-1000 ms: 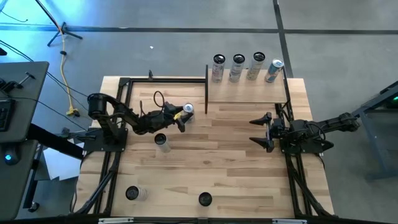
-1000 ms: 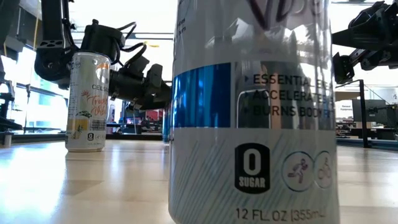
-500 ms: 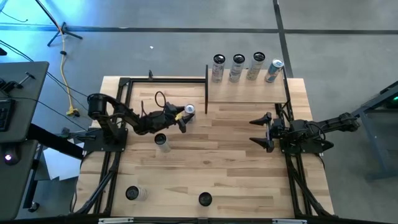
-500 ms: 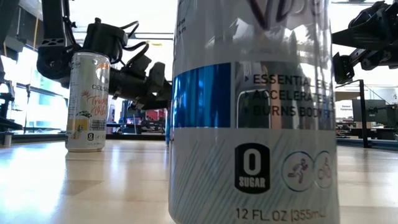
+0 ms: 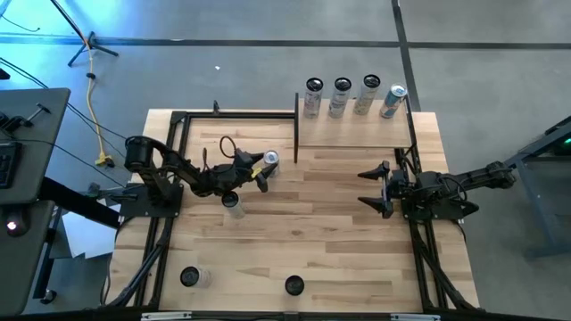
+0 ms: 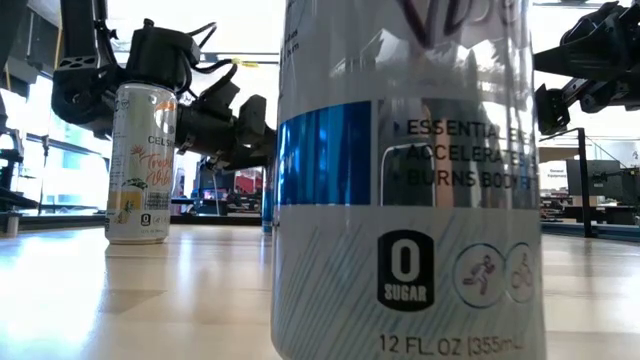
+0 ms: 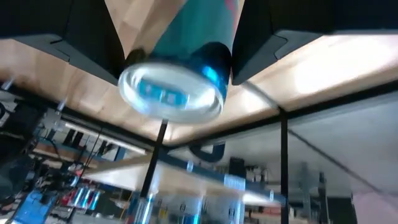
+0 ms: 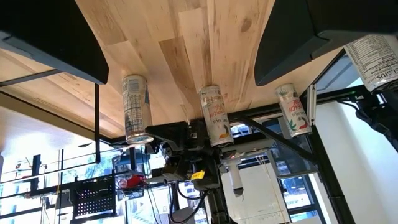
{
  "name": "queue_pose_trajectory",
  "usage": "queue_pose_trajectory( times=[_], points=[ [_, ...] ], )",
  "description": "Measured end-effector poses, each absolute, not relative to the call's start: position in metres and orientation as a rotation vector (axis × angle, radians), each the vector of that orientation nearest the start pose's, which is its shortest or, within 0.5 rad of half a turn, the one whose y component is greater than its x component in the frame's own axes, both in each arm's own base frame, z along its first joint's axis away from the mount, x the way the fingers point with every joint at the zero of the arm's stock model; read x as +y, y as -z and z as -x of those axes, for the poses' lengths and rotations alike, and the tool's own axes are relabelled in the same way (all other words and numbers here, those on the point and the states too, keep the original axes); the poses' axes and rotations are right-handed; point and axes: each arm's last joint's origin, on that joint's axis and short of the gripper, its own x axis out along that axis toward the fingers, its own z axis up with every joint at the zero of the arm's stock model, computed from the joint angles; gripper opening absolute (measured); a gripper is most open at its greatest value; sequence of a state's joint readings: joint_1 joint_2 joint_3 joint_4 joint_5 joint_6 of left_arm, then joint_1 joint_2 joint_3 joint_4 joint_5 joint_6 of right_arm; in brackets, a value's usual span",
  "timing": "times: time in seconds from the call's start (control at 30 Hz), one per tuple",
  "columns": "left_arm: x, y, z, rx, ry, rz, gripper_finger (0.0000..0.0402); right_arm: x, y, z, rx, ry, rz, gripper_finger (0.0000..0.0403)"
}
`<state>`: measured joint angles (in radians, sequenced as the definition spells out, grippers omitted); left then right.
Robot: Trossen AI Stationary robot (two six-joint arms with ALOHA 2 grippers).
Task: Place canned beverage on shelf
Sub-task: Move the blue soda can to the center of the table
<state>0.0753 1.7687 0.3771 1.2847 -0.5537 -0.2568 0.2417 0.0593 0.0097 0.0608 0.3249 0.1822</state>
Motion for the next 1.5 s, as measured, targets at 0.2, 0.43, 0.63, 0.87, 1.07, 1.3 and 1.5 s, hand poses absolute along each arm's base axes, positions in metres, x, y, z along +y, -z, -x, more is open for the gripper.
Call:
queue_pose_trajectory(
  times=[0.2, 0.43, 0.63, 0.87, 1.07, 1.3, 1.5],
  points=[
    [0.035, -0.128, -0.265, -0.011, -0.643, 0.209, 0.0272, 0.015, -0.168, -0.099, -0.018, 0.083, -0.185, 0.0389],
    [0.032, -0.134, -0.263, -0.026, -0.693, 0.184, 0.0278, 0.015, -0.168, -0.099, -0.019, 0.087, -0.185, 0.0389],
    [0.032, -0.131, -0.265, 0.017, -0.686, 0.180, 0.0278, 0.015, -0.168, -0.099, -0.019, 0.086, -0.185, 0.0389],
    [0.042, -0.134, -0.273, 0.041, -0.681, 0.162, 0.0278, 0.015, -0.168, -0.099, -0.019, 0.086, -0.185, 0.0389],
    [0.049, -0.134, -0.276, 0.049, -0.666, 0.216, 0.0275, 0.015, -0.168, -0.099, -0.018, 0.085, -0.185, 0.0389],
    [0.046, -0.135, -0.279, 0.034, -0.662, 0.257, 0.0229, 0.015, -0.168, -0.099, -0.018, 0.080, -0.185, 0.0389],
    [0.036, -0.147, -0.298, 0.035, -0.591, 0.263, 0.0201, 0.015, -0.168, -0.099, -0.018, 0.080, -0.185, 0.0389]
  ],
)
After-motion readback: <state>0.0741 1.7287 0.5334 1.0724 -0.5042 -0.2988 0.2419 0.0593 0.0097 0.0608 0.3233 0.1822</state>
